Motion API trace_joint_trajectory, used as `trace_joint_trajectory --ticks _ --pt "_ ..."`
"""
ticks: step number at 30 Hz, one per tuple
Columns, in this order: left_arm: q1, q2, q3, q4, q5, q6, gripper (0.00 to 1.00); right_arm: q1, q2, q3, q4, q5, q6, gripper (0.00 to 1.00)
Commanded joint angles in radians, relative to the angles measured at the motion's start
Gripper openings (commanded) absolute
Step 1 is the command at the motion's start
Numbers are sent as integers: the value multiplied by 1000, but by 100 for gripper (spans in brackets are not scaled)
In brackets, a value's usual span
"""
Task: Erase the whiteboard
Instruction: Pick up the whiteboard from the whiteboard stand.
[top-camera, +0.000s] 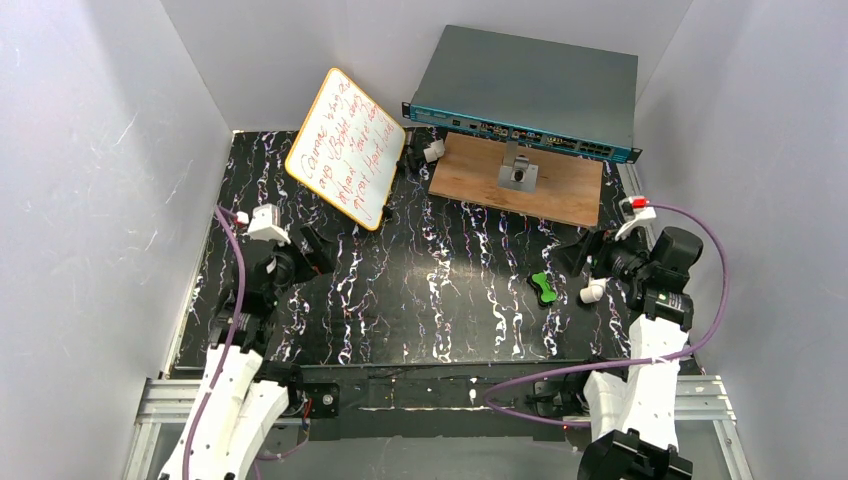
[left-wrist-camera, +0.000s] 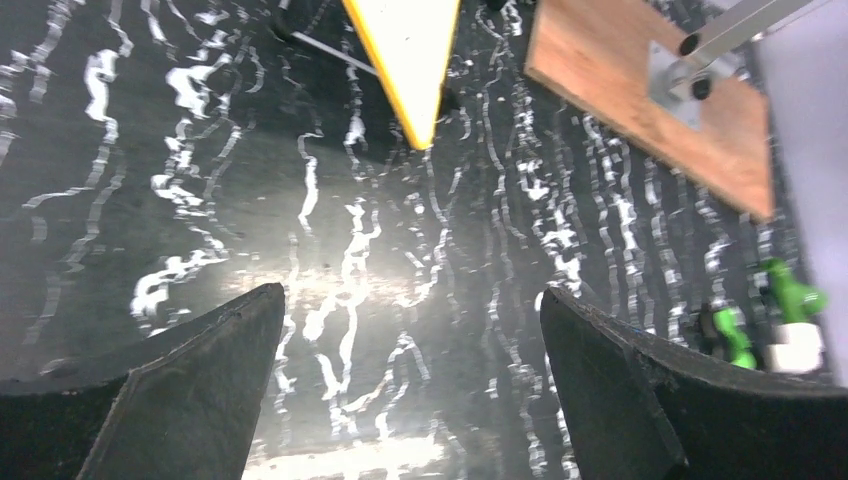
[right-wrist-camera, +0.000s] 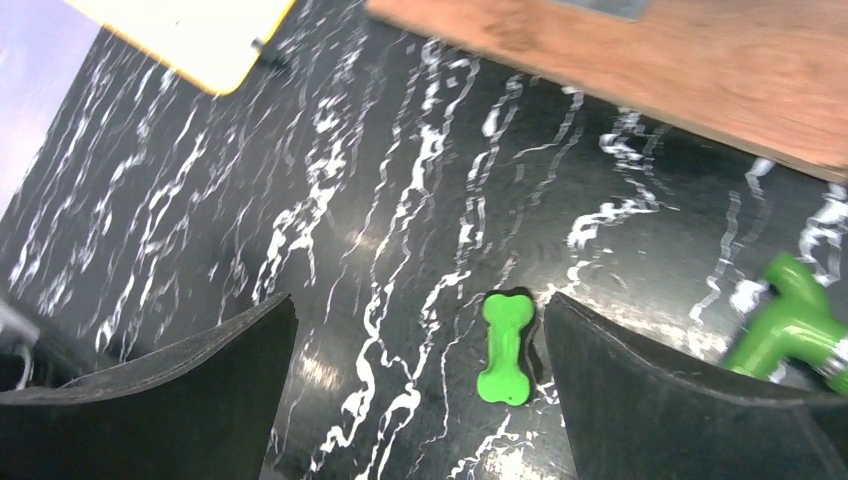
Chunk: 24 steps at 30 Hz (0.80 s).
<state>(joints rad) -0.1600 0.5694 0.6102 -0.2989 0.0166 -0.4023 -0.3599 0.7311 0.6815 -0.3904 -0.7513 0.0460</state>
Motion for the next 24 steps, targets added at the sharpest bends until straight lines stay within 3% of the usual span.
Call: trace_joint_trajectory --ticks 1,6,13,18,24 --pt "59 107 -10 160 187 -234 99 -5 -1 -34 -3 -292 -217 98" --pt "216 239 -102 419 412 -424 100 -4 12 -10 -76 -330 -284 98" --pt "238 378 -90 530 356 -360 99 -3 19 10 -99 -348 -282 98" --pt "239 581 -72 786 341 -284 88 1 49 21 -111 -348 -280 98" --pt "236 868 -44 1126 366 -305 66 6 57 36 -133 -338 -290 98"
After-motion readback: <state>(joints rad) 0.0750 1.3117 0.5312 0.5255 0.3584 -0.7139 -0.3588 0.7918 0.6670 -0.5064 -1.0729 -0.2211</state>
